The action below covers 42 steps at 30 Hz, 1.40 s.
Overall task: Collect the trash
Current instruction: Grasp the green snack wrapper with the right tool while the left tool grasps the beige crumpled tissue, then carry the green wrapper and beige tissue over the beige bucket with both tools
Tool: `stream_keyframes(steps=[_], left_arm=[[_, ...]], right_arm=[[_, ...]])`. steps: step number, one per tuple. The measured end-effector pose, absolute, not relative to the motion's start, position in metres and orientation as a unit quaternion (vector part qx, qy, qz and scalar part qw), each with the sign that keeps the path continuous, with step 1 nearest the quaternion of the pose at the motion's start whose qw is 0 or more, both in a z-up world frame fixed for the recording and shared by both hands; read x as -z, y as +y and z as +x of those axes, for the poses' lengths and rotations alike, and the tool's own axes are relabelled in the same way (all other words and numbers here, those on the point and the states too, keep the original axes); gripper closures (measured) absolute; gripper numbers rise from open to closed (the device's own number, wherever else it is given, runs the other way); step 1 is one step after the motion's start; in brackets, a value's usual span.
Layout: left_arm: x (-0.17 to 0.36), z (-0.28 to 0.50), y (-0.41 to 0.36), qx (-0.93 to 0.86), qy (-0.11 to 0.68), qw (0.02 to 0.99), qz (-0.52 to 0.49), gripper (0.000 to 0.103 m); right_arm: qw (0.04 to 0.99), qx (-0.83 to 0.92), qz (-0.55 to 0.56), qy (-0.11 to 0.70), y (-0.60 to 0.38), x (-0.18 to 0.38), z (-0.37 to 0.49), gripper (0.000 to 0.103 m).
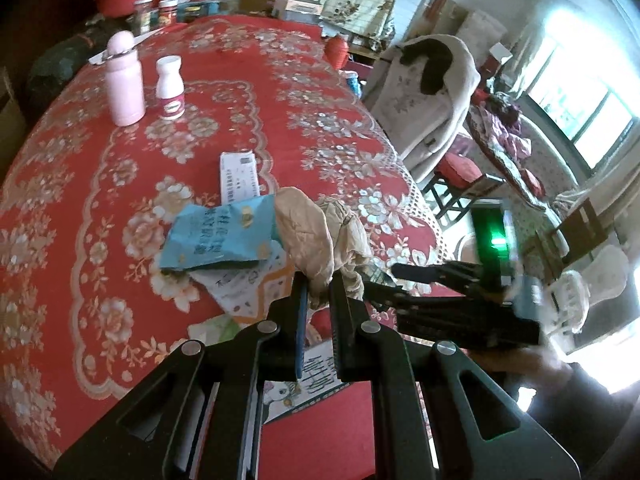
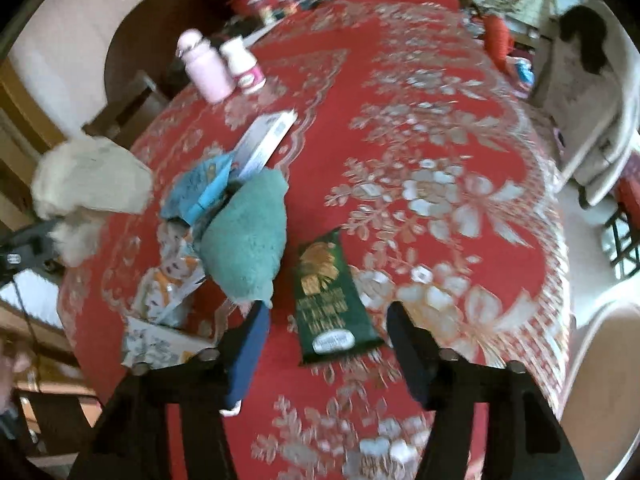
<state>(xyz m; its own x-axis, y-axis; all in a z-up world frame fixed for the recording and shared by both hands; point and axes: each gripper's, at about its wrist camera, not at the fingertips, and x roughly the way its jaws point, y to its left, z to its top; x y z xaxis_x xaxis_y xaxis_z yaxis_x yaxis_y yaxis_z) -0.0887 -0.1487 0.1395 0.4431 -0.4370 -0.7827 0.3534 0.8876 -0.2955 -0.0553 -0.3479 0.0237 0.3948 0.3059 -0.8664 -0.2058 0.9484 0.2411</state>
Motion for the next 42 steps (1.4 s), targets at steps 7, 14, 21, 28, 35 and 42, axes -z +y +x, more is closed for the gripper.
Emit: stream_keyframes(steps=[7, 14, 21, 28, 35, 42], left_arm=[[-0.140, -0.093, -0.156, 0.242, 0.474, 0.845, -0.050, 0.095], [-0.147, -0.094, -0.199, 0.291, 0.470, 0.833, -0.036, 0.095], [-0.154, -0.104, -0.260, 0.350, 0.468, 0.812, -0.007, 0.095], [-0.155, -0.115, -0.320, 0.391, 0.466, 0.794, 0.024, 0.095], [-0.147, -0.127, -0.382, 0.423, 0.464, 0.776, 0.055, 0.095], [-0.127, -0.131, -0.436, 0.444, 0.478, 0.755, 0.070, 0.095]], right_arm=[[0.834, -0.146, 0.048, 0.530, -0.348, -0.012, -0.050, 0.079], [0.860, -0.110, 0.101, 0.489, -0.390, -0.050, -0.076, 0.081], [0.875, -0.053, 0.139, 0.460, -0.435, -0.076, -0.114, 0.081], [0.883, 0.009, 0.165, 0.439, -0.483, -0.089, -0.150, 0.081], [0.879, 0.078, 0.186, 0.431, -0.535, -0.091, -0.188, 0.081], [0.861, 0.128, 0.219, 0.440, -0.583, -0.073, -0.214, 0.081]])
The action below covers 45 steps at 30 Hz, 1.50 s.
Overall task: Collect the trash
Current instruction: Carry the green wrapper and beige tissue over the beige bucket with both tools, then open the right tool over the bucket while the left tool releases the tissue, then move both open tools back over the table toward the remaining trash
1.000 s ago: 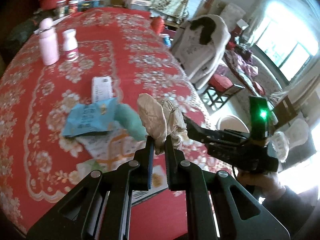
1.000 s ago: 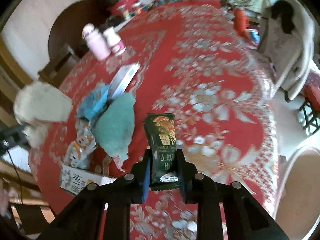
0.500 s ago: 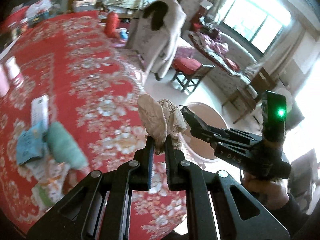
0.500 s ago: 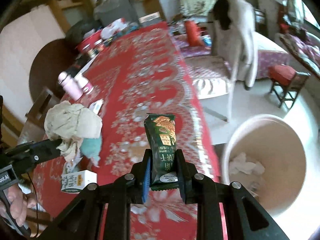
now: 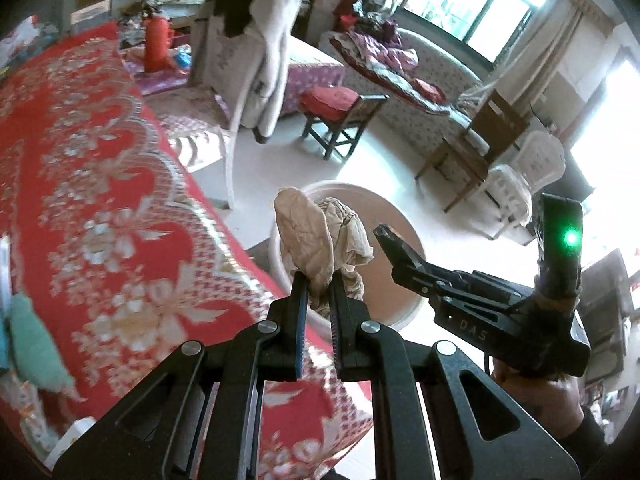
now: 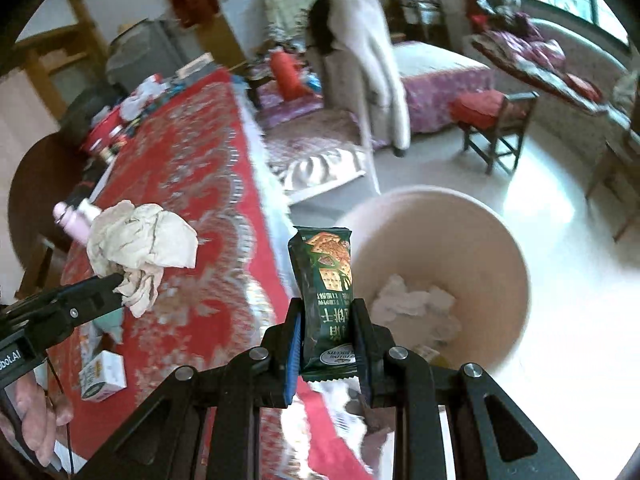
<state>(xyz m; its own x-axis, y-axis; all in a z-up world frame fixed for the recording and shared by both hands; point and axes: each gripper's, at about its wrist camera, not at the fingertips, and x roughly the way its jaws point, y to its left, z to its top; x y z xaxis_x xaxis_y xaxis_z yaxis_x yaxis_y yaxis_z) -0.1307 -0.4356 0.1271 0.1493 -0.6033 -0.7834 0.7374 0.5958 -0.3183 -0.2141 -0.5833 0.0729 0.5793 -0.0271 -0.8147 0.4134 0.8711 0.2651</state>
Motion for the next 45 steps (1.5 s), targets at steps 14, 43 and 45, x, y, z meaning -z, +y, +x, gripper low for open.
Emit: stream_keyframes(steps=[14, 43, 45], left_arm=[[-0.081, -0.124, -0.500, 0.465, 0.512, 0.719, 0.059, 0.095], [-0.074, -0.115, -0.474, 0.420, 0.519, 0.743, 0.045, 0.061], [-0.078, -0.115, -0.466, 0.415, 0.512, 0.750, 0.047, 0.061]], right_arm=[[0.829, 0.173, 0.262, 0.462, -0.644, -0.038, -0.229, 0.081], [0.809, 0.182, 0.286, 0.481, -0.649, -0.018, -0.222, 0.053], [0.812, 0.177, 0.281, 0.480, -0.643, -0.020, -0.219, 0.053]])
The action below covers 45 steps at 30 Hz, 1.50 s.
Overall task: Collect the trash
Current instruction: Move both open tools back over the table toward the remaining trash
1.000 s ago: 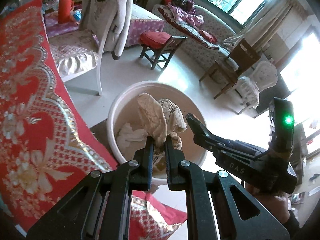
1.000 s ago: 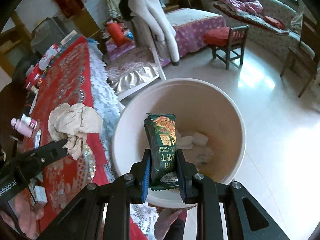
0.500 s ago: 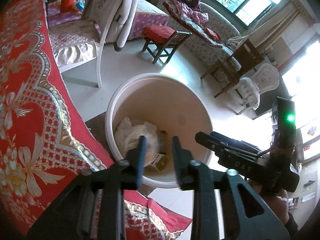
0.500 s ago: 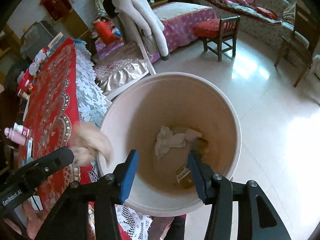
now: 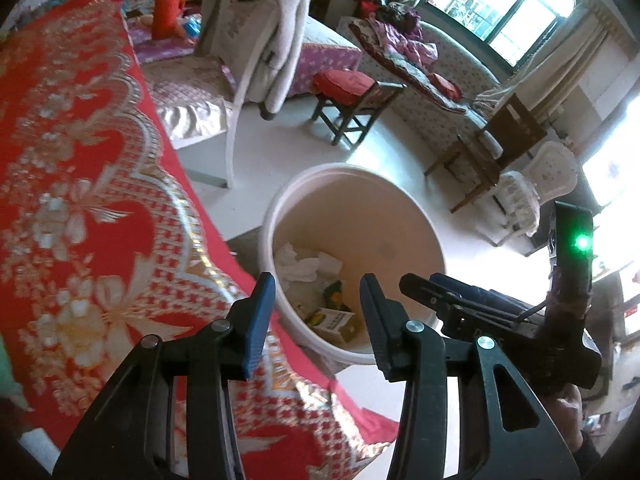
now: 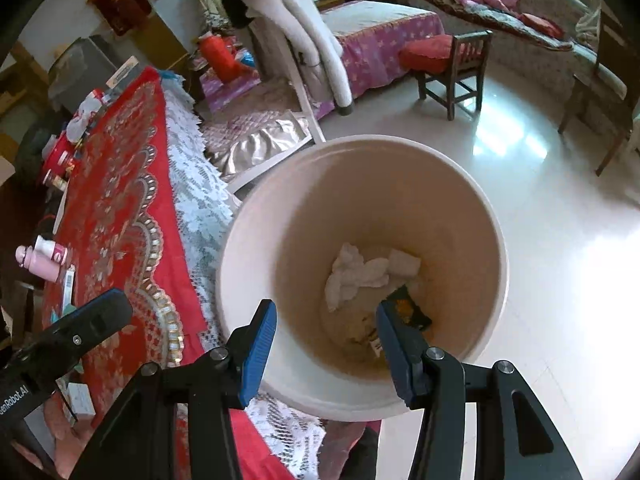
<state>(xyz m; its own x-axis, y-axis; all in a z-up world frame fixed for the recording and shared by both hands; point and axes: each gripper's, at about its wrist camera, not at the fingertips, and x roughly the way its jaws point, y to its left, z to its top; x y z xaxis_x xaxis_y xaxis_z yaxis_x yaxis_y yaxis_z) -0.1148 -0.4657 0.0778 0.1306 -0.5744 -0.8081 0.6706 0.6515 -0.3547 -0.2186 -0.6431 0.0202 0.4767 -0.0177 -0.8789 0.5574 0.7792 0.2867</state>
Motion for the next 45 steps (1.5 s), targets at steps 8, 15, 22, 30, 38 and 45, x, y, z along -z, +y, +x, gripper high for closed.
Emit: stream_keyframes(steps=[8, 15, 22, 30, 38, 45], left_arm=[[-0.092, -0.119, -0.426, 0.380, 0.489, 0.783, 0.060, 0.061], [-0.104, -0.115, -0.380, 0.346, 0.480, 0.804, 0.055, 0.061], [-0.109, -0.105, -0.323, 0.302, 0.482, 0.822, 0.036, 0.061], [-0.107, -0.092, -0.241, 0.243, 0.493, 0.835, 0.006, 0.061], [-0.089, -0.066, -0.152, 0.153, 0.514, 0.843, -0.028, 0.061], [-0.083, -0.035, -0.124, 0.113, 0.521, 0.843, -0.075, 0.061]], right_arm=[[0.828, 0.148, 0.261, 0.473, -0.610, -0.036, -0.203, 0.053], [0.840, 0.119, 0.246, 0.469, -0.574, -0.047, -0.187, 0.046], [0.845, 0.078, 0.226, 0.478, -0.528, -0.053, -0.164, 0.046], [0.849, 0.018, 0.197, 0.491, -0.463, -0.056, -0.132, 0.045], [0.844, -0.035, 0.165, 0.509, -0.404, -0.051, -0.103, 0.043], [0.840, -0.064, 0.144, 0.519, -0.377, -0.049, -0.083, 0.043]])
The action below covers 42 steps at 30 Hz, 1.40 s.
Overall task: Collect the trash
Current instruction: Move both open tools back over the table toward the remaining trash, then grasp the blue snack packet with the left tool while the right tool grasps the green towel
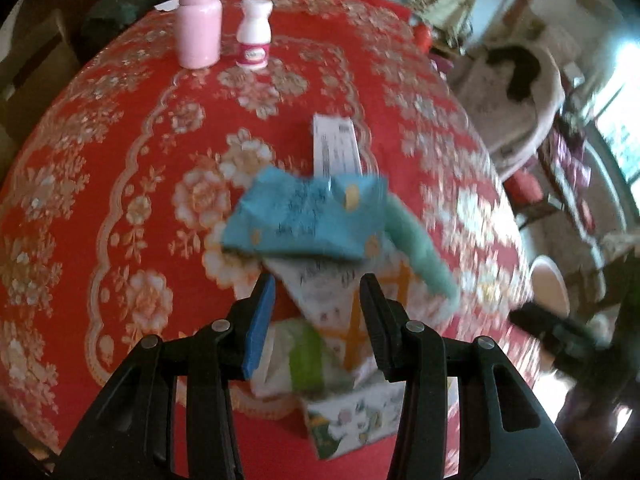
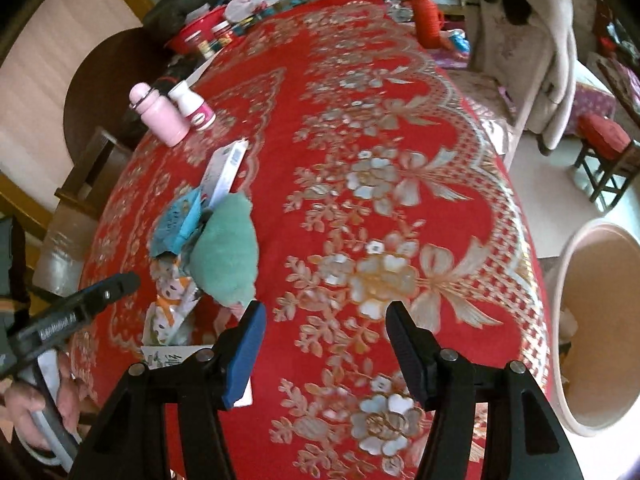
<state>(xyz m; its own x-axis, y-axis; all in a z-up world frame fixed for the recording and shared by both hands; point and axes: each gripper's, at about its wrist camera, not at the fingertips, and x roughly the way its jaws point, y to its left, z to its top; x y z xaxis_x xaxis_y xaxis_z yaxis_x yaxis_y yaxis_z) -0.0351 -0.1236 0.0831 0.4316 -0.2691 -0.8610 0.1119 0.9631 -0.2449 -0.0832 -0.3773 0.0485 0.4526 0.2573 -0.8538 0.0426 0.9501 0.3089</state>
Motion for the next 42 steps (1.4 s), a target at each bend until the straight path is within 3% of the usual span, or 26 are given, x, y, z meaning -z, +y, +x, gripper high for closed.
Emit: stream_keyframes(steps=[8, 15, 30, 42], left_arm=[[-0.099, 0.031, -0.158, 0.115, 0.510, 0.848, -0.083, 0.061], [-0.071, 0.060, -0.192, 0.135, 0.553, 0.822, -0.017, 0.061], [-0.053, -0.008, -0.065, 0.080, 0.599, 0.796, -0.031, 0.061], [-0.033, 0.014, -0.068, 0.011, 0.598, 0.801, -0.014, 0.061]], right_arm=[[0.836, -0.069, 0.131, 0.528, -0.382, -0.048, -0.075, 0.043], [0.828, -0.057, 0.138, 0.540, -0.406, -0.040, -0.077, 0.042], [0.821, -0.097, 0.133, 0.547, -0.381, -0.037, -0.053, 0.042], [0.822, -0.122, 0.111, 0.545, -0.356, -0.047, -0.054, 0.040]])
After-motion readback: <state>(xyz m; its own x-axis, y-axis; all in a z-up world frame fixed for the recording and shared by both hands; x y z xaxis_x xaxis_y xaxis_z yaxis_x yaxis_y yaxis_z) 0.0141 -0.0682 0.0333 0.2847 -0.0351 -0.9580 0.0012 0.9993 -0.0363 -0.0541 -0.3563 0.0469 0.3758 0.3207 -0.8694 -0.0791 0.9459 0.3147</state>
